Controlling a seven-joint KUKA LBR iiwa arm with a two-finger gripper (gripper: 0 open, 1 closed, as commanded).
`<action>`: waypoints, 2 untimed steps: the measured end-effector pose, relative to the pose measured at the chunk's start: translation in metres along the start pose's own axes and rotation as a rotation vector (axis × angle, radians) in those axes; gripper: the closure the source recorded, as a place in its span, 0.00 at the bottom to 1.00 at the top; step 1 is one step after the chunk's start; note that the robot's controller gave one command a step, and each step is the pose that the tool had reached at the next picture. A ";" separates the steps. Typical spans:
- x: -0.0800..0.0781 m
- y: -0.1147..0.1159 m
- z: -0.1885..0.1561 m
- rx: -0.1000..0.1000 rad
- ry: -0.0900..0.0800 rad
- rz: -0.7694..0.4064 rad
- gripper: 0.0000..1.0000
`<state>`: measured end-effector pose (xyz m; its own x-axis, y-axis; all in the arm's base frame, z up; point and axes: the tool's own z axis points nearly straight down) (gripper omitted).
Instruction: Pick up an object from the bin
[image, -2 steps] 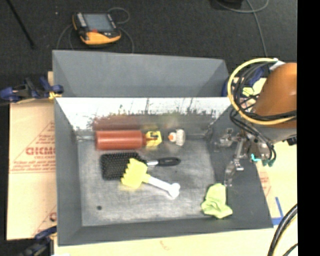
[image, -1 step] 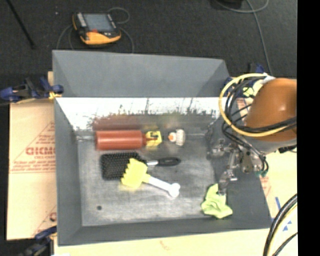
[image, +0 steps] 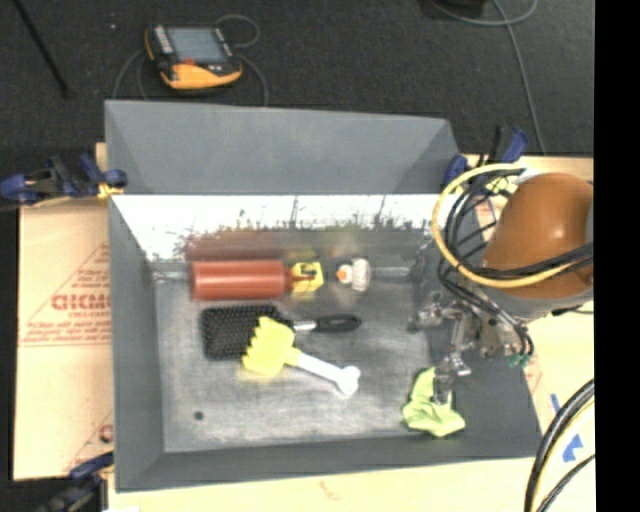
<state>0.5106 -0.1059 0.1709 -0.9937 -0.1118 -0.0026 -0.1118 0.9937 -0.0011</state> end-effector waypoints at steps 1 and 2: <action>-0.029 -0.019 0.097 0.004 -0.006 -0.200 1.00; -0.028 -0.018 0.098 0.004 -0.005 -0.202 0.00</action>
Offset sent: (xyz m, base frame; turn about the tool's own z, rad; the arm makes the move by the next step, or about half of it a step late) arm 0.0000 0.0000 0.0000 0.0000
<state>0.5410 -0.1211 0.0732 -0.9512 -0.3084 -0.0067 -0.3084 0.9512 -0.0057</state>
